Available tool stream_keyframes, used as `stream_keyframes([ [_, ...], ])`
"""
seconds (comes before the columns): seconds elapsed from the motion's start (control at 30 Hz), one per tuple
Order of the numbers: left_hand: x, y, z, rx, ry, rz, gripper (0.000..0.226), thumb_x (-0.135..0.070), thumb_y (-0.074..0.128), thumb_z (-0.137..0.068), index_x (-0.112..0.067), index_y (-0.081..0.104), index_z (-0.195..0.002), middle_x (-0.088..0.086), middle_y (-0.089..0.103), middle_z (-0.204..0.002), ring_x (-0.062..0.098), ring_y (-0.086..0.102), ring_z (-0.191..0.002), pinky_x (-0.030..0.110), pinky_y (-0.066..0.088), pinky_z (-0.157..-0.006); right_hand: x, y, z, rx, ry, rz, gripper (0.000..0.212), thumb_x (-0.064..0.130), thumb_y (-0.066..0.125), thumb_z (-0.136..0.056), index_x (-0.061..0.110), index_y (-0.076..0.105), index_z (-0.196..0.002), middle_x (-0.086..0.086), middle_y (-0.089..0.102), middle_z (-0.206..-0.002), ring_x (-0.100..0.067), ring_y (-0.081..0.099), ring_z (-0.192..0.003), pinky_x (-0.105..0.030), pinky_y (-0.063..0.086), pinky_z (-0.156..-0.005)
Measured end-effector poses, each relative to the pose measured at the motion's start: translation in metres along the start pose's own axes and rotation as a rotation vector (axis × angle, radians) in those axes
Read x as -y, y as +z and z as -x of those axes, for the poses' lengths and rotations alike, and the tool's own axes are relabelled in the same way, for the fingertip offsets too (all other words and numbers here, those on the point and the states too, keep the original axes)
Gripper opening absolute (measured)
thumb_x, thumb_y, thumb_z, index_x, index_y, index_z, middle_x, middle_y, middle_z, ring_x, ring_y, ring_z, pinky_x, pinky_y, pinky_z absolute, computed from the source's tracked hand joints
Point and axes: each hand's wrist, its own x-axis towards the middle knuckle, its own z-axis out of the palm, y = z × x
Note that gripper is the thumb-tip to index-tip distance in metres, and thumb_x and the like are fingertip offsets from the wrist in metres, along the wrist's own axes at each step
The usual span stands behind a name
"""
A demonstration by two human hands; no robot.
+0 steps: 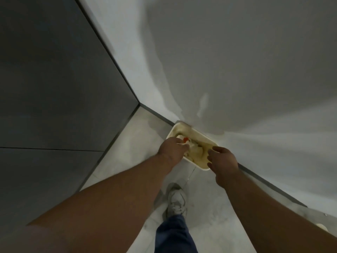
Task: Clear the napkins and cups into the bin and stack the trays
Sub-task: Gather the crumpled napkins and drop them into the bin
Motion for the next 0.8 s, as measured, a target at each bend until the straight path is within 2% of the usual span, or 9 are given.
stream_keyframes([
  [0.07, -0.003, -0.011, 0.015, -0.018, 0.027, 0.038, 0.035, -0.023, 0.071, -0.093, -0.011, 0.065, -0.125, 0.018, 0.069, -0.123, 0.034, 0.066, -0.114, 0.048, 0.053, -0.102, 0.015, -0.002, 0.019, 0.024, -0.034, -0.019, 0.011, 0.017, 0.067, -0.096, 0.017, 0.071, -0.106, -0.010, 0.073, -0.098, -0.024, 0.072, -0.091, -0.041, 0.063, -0.081],
  [0.13, -0.013, -0.026, 0.033, -0.046, 0.073, 0.036, 0.027, -0.019, 0.070, -0.093, -0.012, 0.068, -0.119, 0.015, 0.071, -0.117, 0.031, 0.068, -0.109, 0.043, 0.056, -0.098, 0.038, -0.002, 0.046, 0.049, -0.099, -0.013, 0.007, 0.015, 0.066, -0.096, 0.018, 0.073, -0.098, -0.009, 0.074, -0.089, -0.022, 0.070, -0.080, -0.033, 0.061, -0.071],
  [0.23, -0.043, -0.056, 0.072, -0.121, 0.177, 0.047, 0.015, -0.016, 0.068, -0.092, -0.017, 0.070, -0.107, 0.003, 0.073, -0.100, 0.019, 0.068, -0.092, 0.017, 0.053, -0.070, 0.082, -0.002, 0.100, 0.079, -0.248, 0.016, 0.009, 0.018, 0.067, -0.095, 0.021, 0.075, -0.092, -0.006, 0.074, -0.079, -0.018, 0.067, -0.068, -0.031, 0.059, -0.066],
  [0.27, -0.055, -0.066, 0.087, -0.153, 0.214, 0.068, 0.012, -0.015, 0.068, -0.091, -0.018, 0.071, -0.102, -0.001, 0.073, -0.094, 0.016, 0.067, -0.085, 0.012, 0.049, -0.062, 0.098, -0.001, 0.119, 0.104, -0.300, 0.022, 0.009, 0.019, 0.067, -0.095, 0.021, 0.075, -0.092, -0.004, 0.074, -0.078, -0.016, 0.067, -0.065, -0.032, 0.059, -0.066],
  [0.3, -0.067, -0.076, 0.103, -0.180, 0.246, 0.095, 0.011, -0.014, 0.068, -0.091, -0.019, 0.071, -0.100, -0.002, 0.073, -0.090, 0.015, 0.068, -0.082, 0.011, 0.048, -0.060, 0.114, 0.000, 0.140, 0.131, -0.356, 0.033, 0.009, 0.020, 0.066, -0.094, 0.020, 0.075, -0.093, -0.003, 0.074, -0.077, -0.013, 0.066, -0.062, -0.033, 0.060, -0.067],
  [0.43, -0.119, -0.125, 0.183, -0.242, 0.377, 0.209, 0.014, -0.013, 0.065, -0.094, -0.017, 0.071, -0.106, 0.001, 0.075, -0.094, 0.016, 0.073, -0.082, 0.022, 0.058, -0.067, 0.179, 0.001, 0.230, 0.238, -0.552, 0.033, 0.009, 0.022, 0.065, -0.095, 0.023, 0.074, -0.094, 0.002, 0.075, -0.082, -0.008, 0.067, -0.065, -0.033, 0.061, -0.071],
  [0.57, -0.150, -0.186, 0.277, -0.306, 0.494, 0.295, 0.010, -0.017, 0.065, -0.094, -0.019, 0.072, -0.102, 0.002, 0.077, -0.095, 0.014, 0.075, -0.084, 0.035, 0.061, -0.083, 0.232, 0.000, 0.330, 0.344, -0.731, 0.058, 0.010, 0.018, 0.064, -0.097, 0.022, 0.072, -0.097, 0.000, 0.074, -0.082, -0.011, 0.067, -0.068, -0.033, 0.061, -0.070],
  [0.7, -0.155, -0.248, 0.361, -0.386, 0.599, 0.323, 0.008, -0.019, 0.066, -0.091, -0.018, 0.072, -0.096, 0.005, 0.077, -0.089, 0.020, 0.076, -0.084, 0.042, 0.060, -0.086, 0.266, 0.008, 0.420, 0.478, -0.897, 0.104, 0.009, 0.014, 0.065, -0.096, 0.018, 0.072, -0.096, -0.001, 0.072, -0.077, -0.005, 0.064, -0.060, -0.027, 0.058, -0.064],
  [0.8, -0.134, -0.298, 0.408, -0.505, 0.615, 0.314, 0.007, -0.020, 0.066, -0.090, -0.021, 0.073, -0.091, 0.003, 0.077, -0.084, 0.022, 0.075, -0.085, 0.043, 0.059, -0.088, 0.278, 0.029, 0.475, 0.593, -0.972, 0.176, 0.010, 0.017, 0.064, -0.097, 0.024, 0.071, -0.096, 0.000, 0.072, -0.076, -0.002, 0.063, -0.060, -0.024, 0.056, -0.064],
])
